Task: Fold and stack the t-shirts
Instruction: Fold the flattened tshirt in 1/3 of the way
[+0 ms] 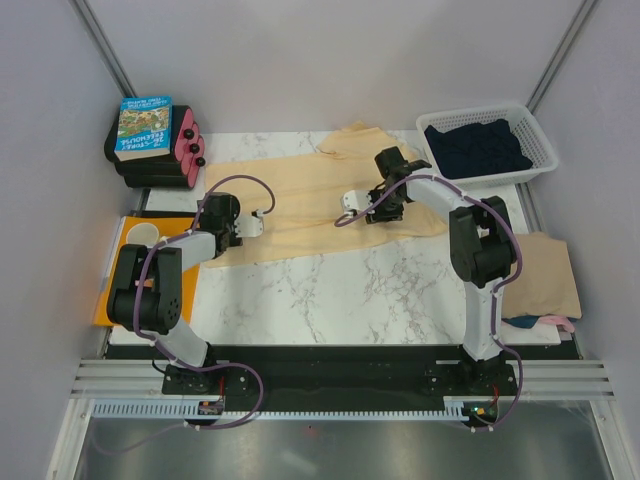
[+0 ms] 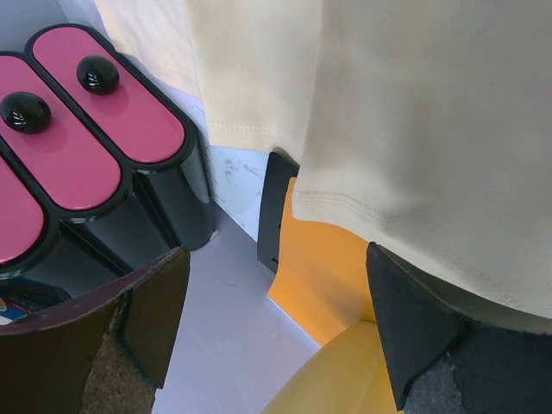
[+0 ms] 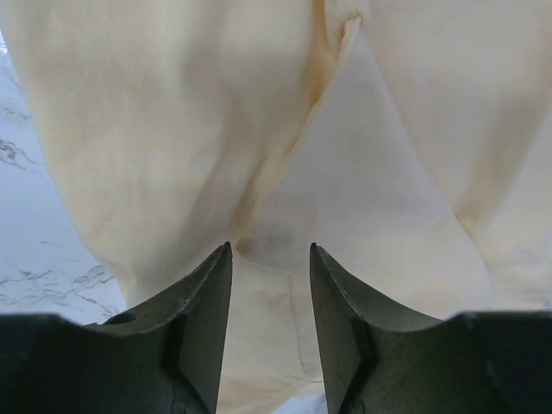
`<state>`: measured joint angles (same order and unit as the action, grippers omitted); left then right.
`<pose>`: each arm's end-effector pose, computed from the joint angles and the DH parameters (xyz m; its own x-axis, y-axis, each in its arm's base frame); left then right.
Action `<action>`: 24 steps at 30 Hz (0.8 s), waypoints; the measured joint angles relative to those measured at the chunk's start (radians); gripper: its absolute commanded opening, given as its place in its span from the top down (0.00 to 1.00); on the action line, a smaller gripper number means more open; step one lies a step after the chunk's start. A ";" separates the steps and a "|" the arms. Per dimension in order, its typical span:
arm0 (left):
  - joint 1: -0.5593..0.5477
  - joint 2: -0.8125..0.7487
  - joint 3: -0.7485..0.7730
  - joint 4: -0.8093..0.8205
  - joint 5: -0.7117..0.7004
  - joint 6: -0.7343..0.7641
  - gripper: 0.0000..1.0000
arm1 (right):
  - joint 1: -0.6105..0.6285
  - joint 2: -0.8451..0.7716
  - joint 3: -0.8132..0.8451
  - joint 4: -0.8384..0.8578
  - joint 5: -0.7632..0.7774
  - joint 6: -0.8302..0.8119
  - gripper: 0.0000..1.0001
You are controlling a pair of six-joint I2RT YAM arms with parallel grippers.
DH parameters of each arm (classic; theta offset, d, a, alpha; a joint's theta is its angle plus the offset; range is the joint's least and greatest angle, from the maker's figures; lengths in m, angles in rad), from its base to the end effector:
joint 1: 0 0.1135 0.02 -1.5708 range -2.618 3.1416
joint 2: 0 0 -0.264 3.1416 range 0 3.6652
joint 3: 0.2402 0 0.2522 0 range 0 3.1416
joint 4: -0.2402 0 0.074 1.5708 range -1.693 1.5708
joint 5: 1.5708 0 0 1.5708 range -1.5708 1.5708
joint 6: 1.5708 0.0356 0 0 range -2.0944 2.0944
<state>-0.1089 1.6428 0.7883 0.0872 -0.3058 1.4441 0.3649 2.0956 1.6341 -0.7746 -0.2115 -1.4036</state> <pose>0.3220 -0.0244 0.1565 -0.1981 0.9733 0.1164 0.6704 0.0479 0.7404 0.4028 0.1619 0.1838 0.2607 -0.9324 -0.2502 -0.9388 -0.1844 -0.2909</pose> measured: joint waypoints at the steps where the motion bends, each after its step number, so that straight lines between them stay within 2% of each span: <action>1: 0.000 0.000 0.000 0.000 0.000 0.000 0.10 | 0.000 0.000 -0.002 0.002 0.000 0.002 0.52; 9: 0.000 0.000 0.000 0.000 0.000 0.000 0.10 | 0.000 0.026 -0.004 0.021 0.000 0.020 0.53; 12: 0.000 0.000 0.000 0.000 0.000 0.000 0.10 | 0.000 0.035 -0.004 0.024 0.002 0.021 0.57; 15: 0.000 0.000 0.000 0.000 0.000 0.000 0.10 | 0.000 0.035 -0.004 0.029 0.004 0.024 0.72; 16: 0.000 0.000 0.000 0.000 0.000 0.000 0.10 | 0.000 0.035 -0.004 0.031 0.005 0.027 0.82; 19: 0.000 0.001 0.000 0.000 0.000 0.000 0.10 | 0.000 0.035 -0.004 0.035 0.009 0.032 0.94; 21: 0.000 0.006 0.000 0.003 0.000 -0.001 0.10 | 0.000 0.035 -0.004 0.038 0.011 0.038 0.99; 24: 0.000 0.016 0.002 0.006 0.000 -0.001 0.10 | 0.000 0.035 -0.004 0.041 0.014 0.039 1.00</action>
<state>-0.1089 1.6588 0.7902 0.0929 -0.3058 1.4433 0.3649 2.1311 1.6302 -0.7334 -0.1978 -1.3647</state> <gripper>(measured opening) 0.896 0.015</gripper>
